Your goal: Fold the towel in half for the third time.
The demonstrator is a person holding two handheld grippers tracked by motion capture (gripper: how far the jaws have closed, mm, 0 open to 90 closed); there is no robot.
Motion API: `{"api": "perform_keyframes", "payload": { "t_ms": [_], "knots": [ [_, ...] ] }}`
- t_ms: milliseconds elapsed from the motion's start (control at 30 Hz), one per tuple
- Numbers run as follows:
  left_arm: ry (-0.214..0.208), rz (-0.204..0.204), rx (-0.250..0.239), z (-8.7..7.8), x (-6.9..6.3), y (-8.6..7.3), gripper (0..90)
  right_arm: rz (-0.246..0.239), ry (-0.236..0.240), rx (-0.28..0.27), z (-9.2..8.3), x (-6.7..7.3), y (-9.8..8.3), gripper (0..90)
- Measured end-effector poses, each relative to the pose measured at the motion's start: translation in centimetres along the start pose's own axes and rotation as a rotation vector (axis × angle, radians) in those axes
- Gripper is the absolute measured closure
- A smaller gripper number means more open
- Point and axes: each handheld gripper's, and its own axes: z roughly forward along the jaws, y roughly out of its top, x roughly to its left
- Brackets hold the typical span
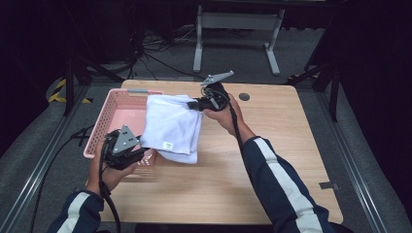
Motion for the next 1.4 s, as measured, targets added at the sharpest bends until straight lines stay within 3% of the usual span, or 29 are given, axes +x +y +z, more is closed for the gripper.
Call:
{"api": "perform_keyframes", "payload": {
  "t_ms": [200,333,467,667,700,733,867,933,1033,1100,1133,1167,1200,1233,1267,1300,1333,1367,1400],
  "knots": [
    [0.061,-0.067,0.006,-2.1,2.2,-2.1,68.9,-0.027,0.037,-0.007,3.2,2.0,2.9,78.7],
    [0.103,-0.092,0.035,-3.1,3.9,-3.7,68.9,-0.036,0.061,0.002,6.0,3.2,4.4,78.7],
    [0.136,-0.142,0.072,-3.6,5.5,-5.3,68.8,-0.044,0.072,0.016,8.8,4.4,5.1,78.6],
    [0.183,-0.208,0.111,-3.1,7.7,-7.0,68.7,-0.043,0.066,0.027,12.3,5.1,6.2,78.6],
    [0.183,-0.208,0.111,-3.1,7.7,-7.0,68.7,-0.042,0.064,0.031,12.8,5.0,6.3,78.6],
    [0.197,-0.203,0.153,-2.5,8.3,-7.3,68.6,-0.042,0.061,0.037,13.4,5.0,6.4,78.5],
    [0.191,-0.196,0.205,-1.3,8.4,-7.8,67.9,-0.037,0.053,0.062,14.6,4.8,6.1,78.2],
    [0.201,-0.207,0.218,-0.7,8.5,-8.3,64.2,-0.034,0.051,0.084,15.3,4.7,5.6,77.6],
    [0.208,-0.259,0.237,-0.6,8.7,-8.9,45.9,-0.031,0.034,0.106,15.8,4.5,4.9,70.1],
    [0.196,-0.279,0.205,-1.0,8.7,-9.3,32.9,-0.034,0.01,0.123,15.8,4.5,4.6,63.1],
    [0.218,-0.289,0.18,-1.4,8.7,-9.3,24.7,-0.045,0.02,0.122,15.7,4.6,4.5,58.6],
    [0.222,-0.302,0.127,-2.2,8.7,-9.1,17.6,-0.066,0.026,0.112,15.3,4.7,4.4,52.6],
    [0.223,-0.307,0.088,-2.7,8.7,-8.9,17.8,-0.076,0.014,0.102,14.7,5.0,4.4,47.9],
    [0.223,-0.307,0.088,-2.7,8.7,-8.9,17.4,-0.076,0.014,0.102,14.7,5.0,4.4,47.9],
    [0.242,-0.314,0.024,-3.6,8.5,-8.3,17.4,-0.084,0.027,0.091,14.1,5.1,4.4,47.8],
    [0.241,-0.312,0.0,-4.0,8.2,-7.8,16.5,-0.106,0.044,0.067,12.9,5.4,4.2,45.1],
    [0.219,-0.292,-0.045,-4.5,7.7,-6.9,16.5,-0.148,0.055,0.055,11.0,5.7,3.9,40.2],
    [0.206,-0.28,-0.064,-4.8,7.2,-6.3,16.1,-0.161,0.053,0.055,10.2,5.9,3.6,39.1],
    [0.187,-0.257,-0.104,-5.0,5.7,-4.8,17.5,-0.187,0.035,0.06,9.1,6.1,3.1,36.7]
  ]
}}
